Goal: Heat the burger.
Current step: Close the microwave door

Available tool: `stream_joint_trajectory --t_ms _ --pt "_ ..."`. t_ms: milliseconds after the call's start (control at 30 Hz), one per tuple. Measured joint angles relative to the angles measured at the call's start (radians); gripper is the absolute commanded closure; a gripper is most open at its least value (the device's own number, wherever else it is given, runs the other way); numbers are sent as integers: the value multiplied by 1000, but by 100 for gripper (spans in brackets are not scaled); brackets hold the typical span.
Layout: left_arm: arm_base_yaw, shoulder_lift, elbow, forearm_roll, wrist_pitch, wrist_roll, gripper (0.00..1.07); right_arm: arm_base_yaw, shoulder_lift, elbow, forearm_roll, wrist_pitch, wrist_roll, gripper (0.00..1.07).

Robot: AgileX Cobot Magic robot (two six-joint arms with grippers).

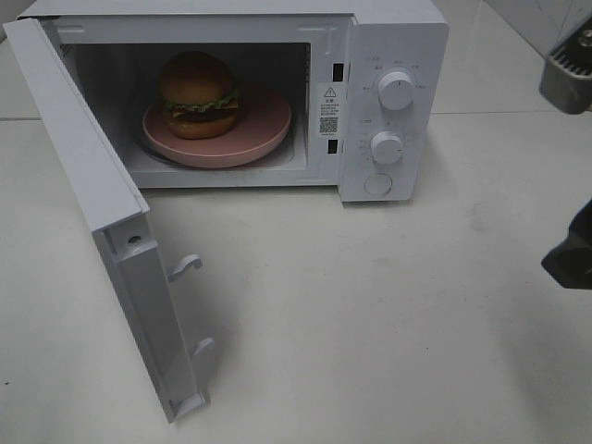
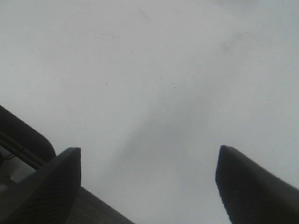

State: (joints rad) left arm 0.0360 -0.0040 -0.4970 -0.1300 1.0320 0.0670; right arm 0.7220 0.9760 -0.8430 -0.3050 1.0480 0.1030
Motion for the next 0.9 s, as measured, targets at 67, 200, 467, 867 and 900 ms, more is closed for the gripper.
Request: stream_joint_trajectory --t_ms 67,200,467,867,900 --pt "0 0 0 0 0 0 9 0 -15 1 0 10 0 31" --pt "0 0 0 0 0 0 9 -4 -104 37 0 41 22 31" --pt "0 0 0 0 0 0 9 -173 -249 157 26 46 27 31" --pt "0 0 0 0 0 0 9 -403 -534 277 98 44 26 31" --pt "0 0 0 0 0 0 9 -403 -534 277 98 44 26 31"
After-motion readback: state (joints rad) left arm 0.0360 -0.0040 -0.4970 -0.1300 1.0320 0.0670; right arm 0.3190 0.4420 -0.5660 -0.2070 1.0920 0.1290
